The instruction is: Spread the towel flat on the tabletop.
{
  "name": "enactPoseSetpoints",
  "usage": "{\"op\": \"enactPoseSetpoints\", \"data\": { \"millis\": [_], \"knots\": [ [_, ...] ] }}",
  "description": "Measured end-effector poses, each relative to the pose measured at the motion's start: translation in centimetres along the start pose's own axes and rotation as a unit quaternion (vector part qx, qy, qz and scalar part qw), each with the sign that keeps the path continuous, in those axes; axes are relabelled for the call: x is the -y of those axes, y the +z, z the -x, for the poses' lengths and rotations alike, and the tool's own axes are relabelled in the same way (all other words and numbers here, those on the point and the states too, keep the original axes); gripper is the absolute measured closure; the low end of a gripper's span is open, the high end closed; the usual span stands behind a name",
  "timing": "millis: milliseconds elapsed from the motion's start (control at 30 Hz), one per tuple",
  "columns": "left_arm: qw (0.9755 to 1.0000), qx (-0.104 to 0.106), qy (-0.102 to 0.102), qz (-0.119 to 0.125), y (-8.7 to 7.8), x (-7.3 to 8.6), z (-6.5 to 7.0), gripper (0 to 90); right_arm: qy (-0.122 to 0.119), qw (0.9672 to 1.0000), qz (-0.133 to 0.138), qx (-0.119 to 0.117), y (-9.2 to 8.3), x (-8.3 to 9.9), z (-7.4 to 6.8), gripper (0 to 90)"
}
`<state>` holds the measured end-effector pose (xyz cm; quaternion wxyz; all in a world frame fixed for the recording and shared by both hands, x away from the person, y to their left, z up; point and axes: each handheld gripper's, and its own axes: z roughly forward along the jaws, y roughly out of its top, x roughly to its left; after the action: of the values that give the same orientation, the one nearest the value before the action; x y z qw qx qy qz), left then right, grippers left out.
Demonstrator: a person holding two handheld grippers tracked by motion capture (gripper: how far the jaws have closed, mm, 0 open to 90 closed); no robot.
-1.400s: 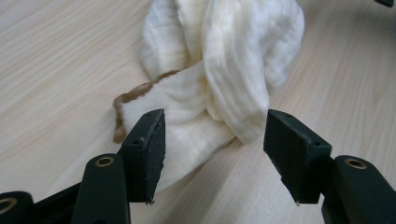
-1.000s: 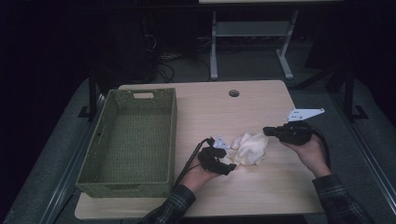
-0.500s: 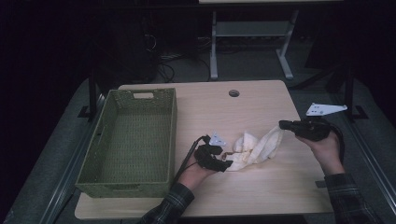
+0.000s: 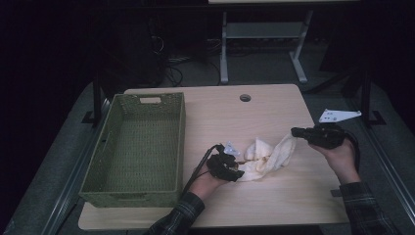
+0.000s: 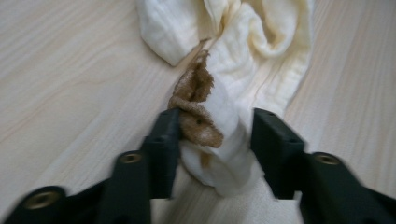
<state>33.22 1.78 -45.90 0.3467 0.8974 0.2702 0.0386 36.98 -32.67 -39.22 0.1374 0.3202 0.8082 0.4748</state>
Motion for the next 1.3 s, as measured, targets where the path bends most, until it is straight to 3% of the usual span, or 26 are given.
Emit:
{"op": "enactPoseSetpoints", "data": {
  "millis": [133, 200, 333, 367, 433, 600, 700, 833, 1033, 1100, 1200, 1300],
  "knots": [
    [1.0000, 0.007, -0.005, 0.003, -0.2, -0.2, 0.2, 81.2, 0.001, 1.0000, -0.002, 0.001, -0.1, 0.0, -0.1, 87.2],
    [1.0000, 0.006, 0.002, 0.005, -1.2, -0.2, 0.3, 85.1, -0.001, 1.0000, -0.002, 0.003, -0.3, 0.1, -0.1, 87.2],
    [0.9996, -0.002, -0.010, 0.028, -2.8, -0.1, 0.6, 85.7, 0.000, 1.0000, -0.008, 0.005, -0.6, 0.5, -0.3, 87.2],
    [0.9989, -0.007, -0.015, 0.044, -3.6, -0.2, 0.8, 85.7, 0.001, 0.9998, -0.018, 0.003, -0.9, 1.1, -0.6, 87.2],
    [0.9989, -0.008, -0.015, 0.043, -4.0, 0.0, 1.1, 85.7, -0.004, 0.9996, -0.028, 0.004, -1.1, 1.8, -1.1, 87.2],
    [0.9997, -0.008, -0.012, 0.019, -3.9, 0.9, 2.0, 85.5, -0.002, 0.9980, -0.062, -0.011, -1.6, 4.5, -2.5, 87.1],
    [0.9997, -0.003, -0.022, 0.002, -3.5, 1.5, 2.3, 85.3, -0.001, 0.9961, -0.086, -0.019, -1.7, 6.2, -3.3, 87.1],
    [0.9996, -0.002, -0.024, -0.018, -3.0, 1.9, 2.3, 85.3, 0.004, 0.9937, -0.110, -0.021, -1.9, 7.8, -4.2, 87.1],
    [0.9986, -0.018, -0.031, -0.039, -2.5, 2.3, 1.8, 85.4, 0.008, 0.9884, -0.151, -0.014, -1.6, 9.3, -4.4, 87.1],
    [0.9984, -0.021, -0.036, -0.039, -2.4, 2.4, 1.6, 85.3, 0.010, 0.9882, -0.152, -0.013, -1.5, 9.3, -4.3, 85.6],
    [0.9984, -0.021, -0.032, -0.041, -2.3, 2.4, 1.7, 83.4, -0.003, 0.9911, -0.132, -0.021, -1.7, 8.7, -4.3, 74.4],
    [0.9986, -0.017, -0.033, -0.039, -2.2, 2.4, 1.7, 80.4, -0.007, 0.9938, -0.109, -0.023, -1.7, 7.4, -4.6, 71.0]
  ]
}}
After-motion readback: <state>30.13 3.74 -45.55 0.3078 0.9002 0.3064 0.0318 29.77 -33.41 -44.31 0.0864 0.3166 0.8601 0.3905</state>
